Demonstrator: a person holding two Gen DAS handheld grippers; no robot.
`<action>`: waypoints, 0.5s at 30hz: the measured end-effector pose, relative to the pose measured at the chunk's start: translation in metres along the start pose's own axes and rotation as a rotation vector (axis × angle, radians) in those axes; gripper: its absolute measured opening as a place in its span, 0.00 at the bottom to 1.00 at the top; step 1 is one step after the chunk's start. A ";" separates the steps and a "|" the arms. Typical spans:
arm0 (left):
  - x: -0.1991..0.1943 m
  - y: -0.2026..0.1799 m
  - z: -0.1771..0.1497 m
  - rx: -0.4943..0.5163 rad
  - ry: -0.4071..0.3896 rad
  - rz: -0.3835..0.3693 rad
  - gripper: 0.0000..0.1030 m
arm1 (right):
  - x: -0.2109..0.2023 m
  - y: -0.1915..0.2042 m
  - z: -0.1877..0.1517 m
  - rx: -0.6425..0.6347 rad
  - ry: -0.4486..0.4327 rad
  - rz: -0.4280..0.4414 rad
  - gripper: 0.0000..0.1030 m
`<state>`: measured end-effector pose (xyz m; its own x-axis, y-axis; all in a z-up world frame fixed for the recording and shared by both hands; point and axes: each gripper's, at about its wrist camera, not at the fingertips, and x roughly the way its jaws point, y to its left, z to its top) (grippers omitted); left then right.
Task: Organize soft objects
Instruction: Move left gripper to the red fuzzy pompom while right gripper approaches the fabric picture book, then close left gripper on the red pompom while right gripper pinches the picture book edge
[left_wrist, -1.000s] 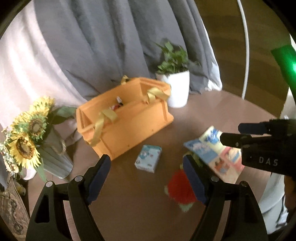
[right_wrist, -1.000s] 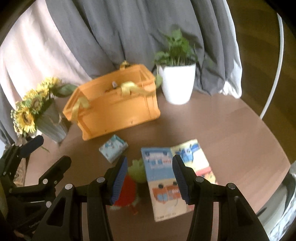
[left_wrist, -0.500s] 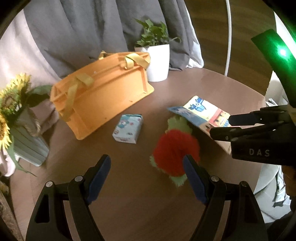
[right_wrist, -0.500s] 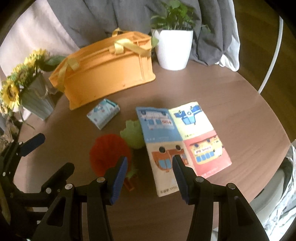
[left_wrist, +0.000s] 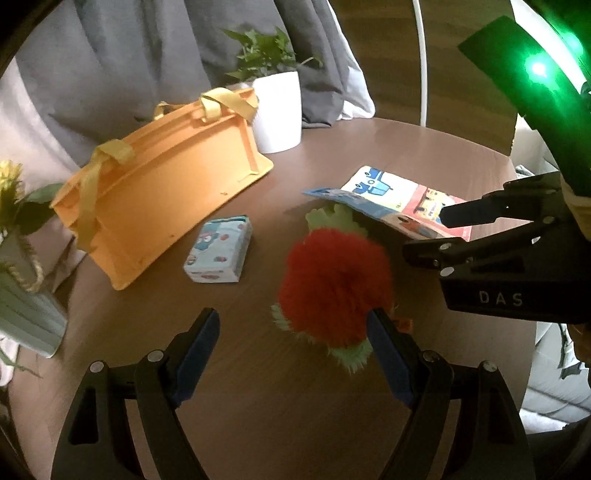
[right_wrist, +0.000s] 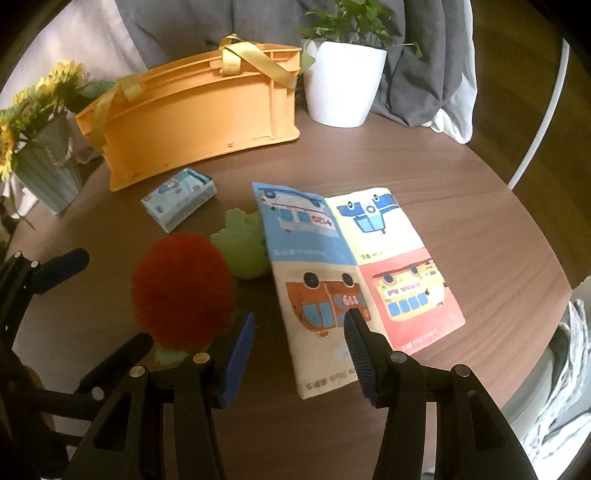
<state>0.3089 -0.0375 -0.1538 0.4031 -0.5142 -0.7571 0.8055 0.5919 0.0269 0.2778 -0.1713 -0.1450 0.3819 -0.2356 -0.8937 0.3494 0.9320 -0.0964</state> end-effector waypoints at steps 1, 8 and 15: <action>0.003 0.000 0.000 -0.001 0.001 -0.006 0.79 | 0.003 0.000 0.000 0.003 0.000 -0.003 0.50; 0.024 -0.006 0.004 0.029 0.000 -0.064 0.79 | 0.016 -0.002 -0.003 0.029 0.013 0.005 0.50; 0.040 -0.013 0.008 0.035 0.003 -0.098 0.79 | 0.025 -0.010 -0.004 0.048 0.009 -0.001 0.50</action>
<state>0.3183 -0.0704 -0.1793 0.3201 -0.5667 -0.7592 0.8558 0.5166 -0.0248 0.2810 -0.1851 -0.1685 0.3740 -0.2335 -0.8976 0.3906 0.9174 -0.0759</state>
